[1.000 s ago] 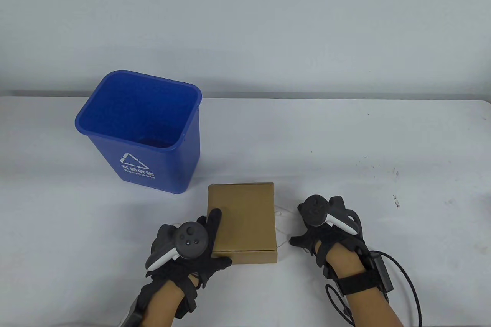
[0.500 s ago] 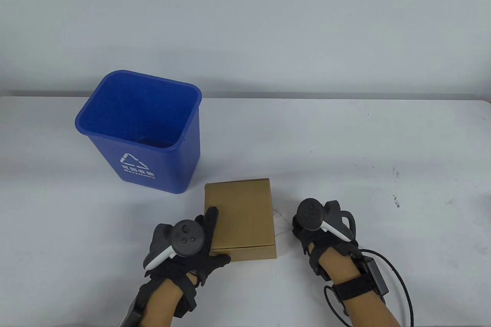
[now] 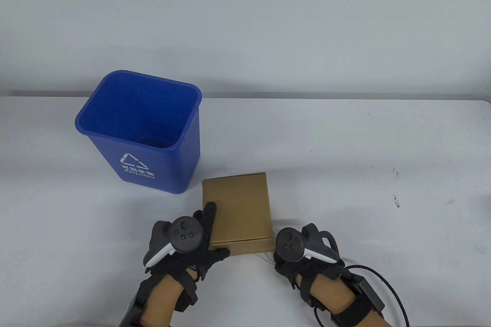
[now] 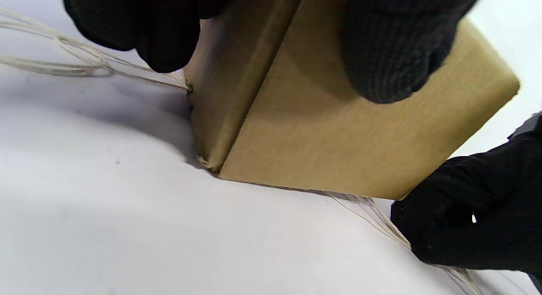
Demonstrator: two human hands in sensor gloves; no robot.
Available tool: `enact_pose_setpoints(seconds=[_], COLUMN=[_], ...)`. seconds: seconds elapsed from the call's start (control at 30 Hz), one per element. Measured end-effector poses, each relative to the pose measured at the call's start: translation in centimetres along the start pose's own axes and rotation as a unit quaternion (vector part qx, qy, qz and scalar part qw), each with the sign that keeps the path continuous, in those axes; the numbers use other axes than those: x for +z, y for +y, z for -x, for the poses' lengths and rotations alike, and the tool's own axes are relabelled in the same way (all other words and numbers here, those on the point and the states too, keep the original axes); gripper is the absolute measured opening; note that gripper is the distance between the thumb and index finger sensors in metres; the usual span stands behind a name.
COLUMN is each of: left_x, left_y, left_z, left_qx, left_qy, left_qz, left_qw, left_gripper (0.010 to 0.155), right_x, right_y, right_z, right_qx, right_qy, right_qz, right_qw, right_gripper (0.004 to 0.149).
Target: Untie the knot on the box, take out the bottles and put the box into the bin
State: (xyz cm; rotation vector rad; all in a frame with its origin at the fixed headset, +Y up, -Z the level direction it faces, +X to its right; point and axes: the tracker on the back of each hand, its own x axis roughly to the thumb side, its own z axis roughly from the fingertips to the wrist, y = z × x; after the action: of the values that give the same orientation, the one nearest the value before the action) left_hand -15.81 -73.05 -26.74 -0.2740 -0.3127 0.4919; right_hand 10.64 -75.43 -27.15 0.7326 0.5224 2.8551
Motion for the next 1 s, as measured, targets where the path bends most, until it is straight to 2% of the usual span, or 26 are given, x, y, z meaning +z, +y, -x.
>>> enact_pose_setpoints(seconds=[0.13, 0.3, 0.5, 1.0], left_x=[0.0, -0.2, -0.3, -0.4], left_y=[0.1, 0.1, 0.1, 0.1], left_z=[0.0, -0.3, -0.4, -0.5], left_qx=[0.0, -0.011, -0.012, -0.008], left_qy=[0.003, -0.002, -0.002, -0.006], left_qz=[-0.006, -0.009, -0.007, -0.007], left_qw=[1.0, 1.0, 1.0, 1.0], left_gripper=[0.109, 0.108, 0.108, 0.106], right_x=[0.2, 0.3, 0.3, -2.3], right_y=[0.3, 0.9, 1.5, 2.3], right_z=[-1.1, -3.8, -5.8, -11.9], right_qx=[0.008, 0.057, 0.084, 0.097], right_qy=[-0.024, -0.068, -0.115, -0.182], right_qz=[-0.003, -0.009, 0.007, 0.027], right_qw=[1.0, 0.996, 0.99, 0.978], right_gripper=[0.037, 0.037, 0.036, 0.036])
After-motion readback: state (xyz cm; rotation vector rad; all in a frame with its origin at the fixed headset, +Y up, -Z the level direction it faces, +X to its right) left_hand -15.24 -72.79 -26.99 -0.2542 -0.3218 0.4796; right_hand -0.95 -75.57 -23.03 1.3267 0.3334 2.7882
